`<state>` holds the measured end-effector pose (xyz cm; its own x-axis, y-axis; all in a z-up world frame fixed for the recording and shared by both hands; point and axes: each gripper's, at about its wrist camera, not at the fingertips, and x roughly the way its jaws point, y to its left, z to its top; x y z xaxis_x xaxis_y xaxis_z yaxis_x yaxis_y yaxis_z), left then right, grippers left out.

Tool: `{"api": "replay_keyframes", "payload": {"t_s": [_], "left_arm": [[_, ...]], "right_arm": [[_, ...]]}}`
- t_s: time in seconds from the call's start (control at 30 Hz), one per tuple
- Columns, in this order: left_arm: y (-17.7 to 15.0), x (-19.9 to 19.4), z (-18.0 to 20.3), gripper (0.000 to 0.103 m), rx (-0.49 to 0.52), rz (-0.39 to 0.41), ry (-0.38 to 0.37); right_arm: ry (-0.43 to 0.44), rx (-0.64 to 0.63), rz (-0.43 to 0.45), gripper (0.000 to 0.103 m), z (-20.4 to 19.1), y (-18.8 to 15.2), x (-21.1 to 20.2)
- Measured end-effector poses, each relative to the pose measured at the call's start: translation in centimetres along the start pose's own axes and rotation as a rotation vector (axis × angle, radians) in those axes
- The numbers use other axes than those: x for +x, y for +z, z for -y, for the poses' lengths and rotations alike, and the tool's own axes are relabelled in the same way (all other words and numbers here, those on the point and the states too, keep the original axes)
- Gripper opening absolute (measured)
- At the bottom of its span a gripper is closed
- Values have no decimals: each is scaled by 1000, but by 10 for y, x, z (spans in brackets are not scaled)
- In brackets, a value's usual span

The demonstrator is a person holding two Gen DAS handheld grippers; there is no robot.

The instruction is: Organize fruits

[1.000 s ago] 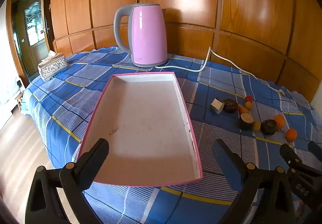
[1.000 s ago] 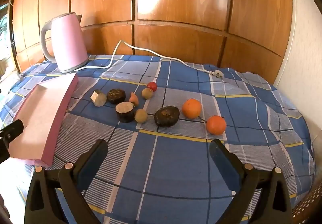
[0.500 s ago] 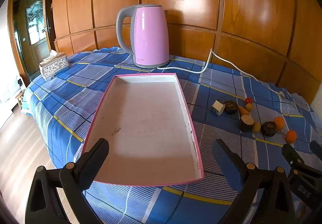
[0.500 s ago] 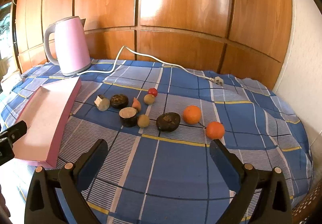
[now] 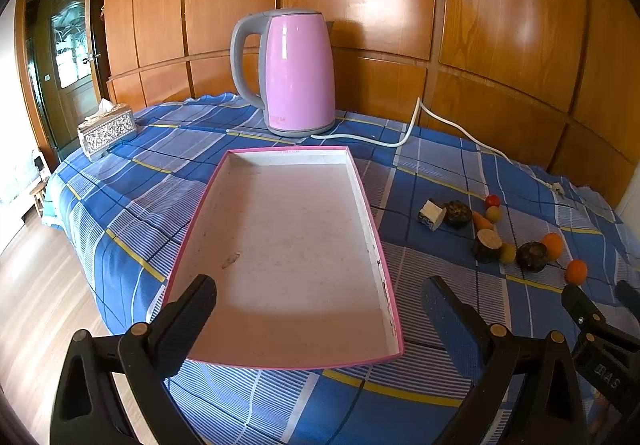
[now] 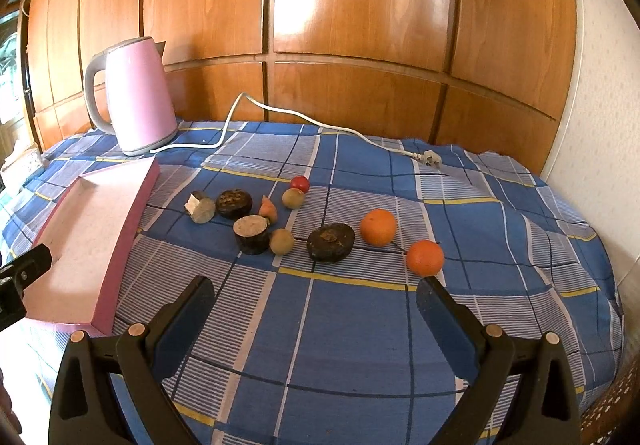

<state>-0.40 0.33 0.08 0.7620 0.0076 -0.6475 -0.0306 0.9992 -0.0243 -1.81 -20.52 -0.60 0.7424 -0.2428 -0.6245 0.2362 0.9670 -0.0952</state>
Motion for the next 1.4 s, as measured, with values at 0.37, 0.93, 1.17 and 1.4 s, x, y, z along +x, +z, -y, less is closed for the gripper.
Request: {"api": "replay_keyframes", "payload": {"t_s": [0.37, 0.93, 1.17, 1.4], "left_arm": [[3, -5, 0, 103, -6, 8, -7], [1, -5, 2, 103, 3, -5, -17], [1, -1, 6, 103, 12, -14, -24], [0, 4, 10, 103, 22, -37, -82]], "right_arm": [[4, 7, 11, 103, 1, 0, -3], [7, 11, 5, 103, 1, -2, -2], [11, 13, 0, 103, 2, -4, 0], [19, 25, -14, 103, 5, -5, 5]]}}
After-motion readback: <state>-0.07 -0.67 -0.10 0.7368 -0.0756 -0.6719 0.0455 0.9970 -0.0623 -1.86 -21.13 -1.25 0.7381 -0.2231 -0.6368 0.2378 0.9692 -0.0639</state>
